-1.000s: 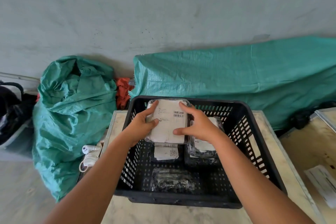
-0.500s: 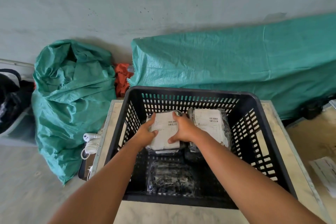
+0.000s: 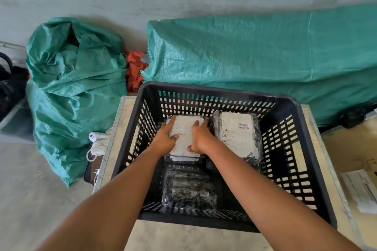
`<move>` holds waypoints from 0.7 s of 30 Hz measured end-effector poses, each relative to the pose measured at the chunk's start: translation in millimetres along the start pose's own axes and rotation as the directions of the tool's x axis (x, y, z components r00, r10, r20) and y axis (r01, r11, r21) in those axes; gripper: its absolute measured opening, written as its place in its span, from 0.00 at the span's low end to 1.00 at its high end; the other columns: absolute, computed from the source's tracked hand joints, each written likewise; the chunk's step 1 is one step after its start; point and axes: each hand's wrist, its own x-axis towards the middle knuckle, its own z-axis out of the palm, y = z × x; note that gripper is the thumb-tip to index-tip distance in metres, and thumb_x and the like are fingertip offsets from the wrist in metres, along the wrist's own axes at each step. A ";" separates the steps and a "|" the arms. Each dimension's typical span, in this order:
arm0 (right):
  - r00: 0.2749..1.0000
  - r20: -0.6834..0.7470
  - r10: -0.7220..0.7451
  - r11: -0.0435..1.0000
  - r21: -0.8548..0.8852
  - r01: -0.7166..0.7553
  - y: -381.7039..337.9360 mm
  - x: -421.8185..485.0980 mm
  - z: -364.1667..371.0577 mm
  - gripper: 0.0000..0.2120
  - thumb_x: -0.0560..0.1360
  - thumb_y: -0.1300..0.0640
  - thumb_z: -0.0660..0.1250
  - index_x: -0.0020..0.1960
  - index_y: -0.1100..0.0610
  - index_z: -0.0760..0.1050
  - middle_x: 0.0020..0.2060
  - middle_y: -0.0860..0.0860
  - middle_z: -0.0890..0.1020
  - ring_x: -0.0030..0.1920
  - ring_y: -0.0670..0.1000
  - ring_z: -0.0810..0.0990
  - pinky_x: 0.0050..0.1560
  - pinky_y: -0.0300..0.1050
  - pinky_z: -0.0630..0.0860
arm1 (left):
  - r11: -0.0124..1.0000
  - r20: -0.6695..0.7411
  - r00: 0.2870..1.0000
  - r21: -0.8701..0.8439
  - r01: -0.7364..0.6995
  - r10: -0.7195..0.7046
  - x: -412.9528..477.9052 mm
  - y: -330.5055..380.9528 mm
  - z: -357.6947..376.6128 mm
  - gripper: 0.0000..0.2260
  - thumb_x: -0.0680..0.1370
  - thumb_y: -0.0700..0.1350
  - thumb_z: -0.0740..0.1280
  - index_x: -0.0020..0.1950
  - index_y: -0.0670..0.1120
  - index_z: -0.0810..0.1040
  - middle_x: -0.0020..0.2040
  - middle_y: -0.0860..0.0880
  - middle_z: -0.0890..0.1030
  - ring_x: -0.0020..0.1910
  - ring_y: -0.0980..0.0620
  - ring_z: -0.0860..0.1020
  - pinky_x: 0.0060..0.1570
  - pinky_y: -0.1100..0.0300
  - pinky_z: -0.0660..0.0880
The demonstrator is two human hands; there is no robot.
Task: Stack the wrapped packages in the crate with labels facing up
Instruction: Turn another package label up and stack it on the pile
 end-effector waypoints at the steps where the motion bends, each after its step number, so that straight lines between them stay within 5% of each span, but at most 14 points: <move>1: 1.000 -0.002 0.002 1.000 0.002 -0.002 0.0 0.0 0.7 0.55 0.77 0.52 0.74 0.82 0.62 0.34 0.78 0.66 0.29 0.80 0.66 0.56 0.76 0.55 0.65 | 1.000 0.010 1.000 0.017 0.002 -0.002 2.7 0.0 0.5 0.34 0.82 0.40 0.66 0.81 0.62 0.55 0.75 0.48 0.69 0.50 0.62 0.75 0.35 0.75 0.70; 4: 1.000 -0.011 0.002 1.000 0.024 -0.001 0.4 0.8 1.4 0.55 0.77 0.53 0.75 0.82 0.62 0.35 0.78 0.66 0.29 0.80 0.66 0.55 0.77 0.55 0.64 | 0.994 0.025 0.999 0.104 -0.029 0.027 5.1 3.1 0.9 0.35 0.82 0.40 0.65 0.82 0.62 0.52 0.80 0.47 0.60 0.65 0.51 0.73 0.51 0.66 0.76; 7: 0.999 -0.047 -0.016 0.999 0.035 0.018 1.5 -0.4 3.1 0.54 0.77 0.53 0.75 0.83 0.62 0.36 0.78 0.65 0.29 0.81 0.66 0.55 0.77 0.55 0.63 | 0.987 -0.018 1.000 0.162 0.011 -0.008 2.9 12.9 3.0 0.38 0.80 0.37 0.66 0.82 0.60 0.53 0.83 0.45 0.50 0.79 0.42 0.59 0.73 0.49 0.66; 10: 0.986 -0.136 -0.097 0.995 0.008 0.099 5.8 -11.0 7.0 0.51 0.78 0.53 0.74 0.83 0.64 0.41 0.81 0.64 0.35 0.81 0.64 0.54 0.78 0.52 0.62 | 0.989 -0.099 0.995 0.145 0.021 -0.007 -5.9 27.1 5.1 0.36 0.79 0.36 0.69 0.81 0.57 0.58 0.83 0.44 0.48 0.80 0.42 0.55 0.67 0.60 0.69; 13: 0.955 -0.249 -0.163 0.982 0.049 0.181 13.0 -31.6 10.1 0.43 0.78 0.55 0.73 0.82 0.64 0.51 0.83 0.62 0.44 0.81 0.62 0.57 0.77 0.50 0.62 | 0.990 -0.130 0.990 0.139 -0.030 0.048 -19.2 35.2 2.4 0.31 0.79 0.38 0.69 0.80 0.51 0.64 0.82 0.42 0.54 0.78 0.44 0.62 0.41 0.81 0.69; 16: 0.918 -0.350 -0.187 0.956 0.149 0.251 23.1 -58.8 10.0 0.35 0.77 0.56 0.74 0.78 0.64 0.63 0.81 0.60 0.60 0.78 0.61 0.64 0.75 0.50 0.63 | 0.988 -0.153 0.980 0.109 -0.108 0.124 -38.4 46.0 -6.6 0.25 0.79 0.40 0.70 0.76 0.47 0.71 0.78 0.42 0.66 0.74 0.44 0.68 0.55 0.71 0.65; 19: 0.878 -0.434 -0.203 0.923 0.214 0.320 36.5 -84.3 9.6 0.32 0.76 0.57 0.75 0.76 0.62 0.69 0.76 0.58 0.71 0.75 0.59 0.69 0.73 0.48 0.64 | 0.980 -0.132 0.974 0.099 -0.171 0.183 -60.5 58.5 -19.2 0.22 0.79 0.45 0.71 0.73 0.50 0.73 0.72 0.47 0.74 0.52 0.56 0.78 0.42 0.72 0.71; 21: 0.862 -0.464 -0.205 0.906 0.243 0.346 45.4 -98.8 10.0 0.29 0.76 0.56 0.76 0.75 0.58 0.73 0.74 0.56 0.74 0.73 0.57 0.72 0.73 0.47 0.65 | 0.977 -0.092 0.974 0.064 -0.202 0.208 -74.8 64.4 -25.9 0.21 0.79 0.47 0.71 0.73 0.52 0.74 0.72 0.47 0.75 0.52 0.56 0.79 0.44 0.65 0.76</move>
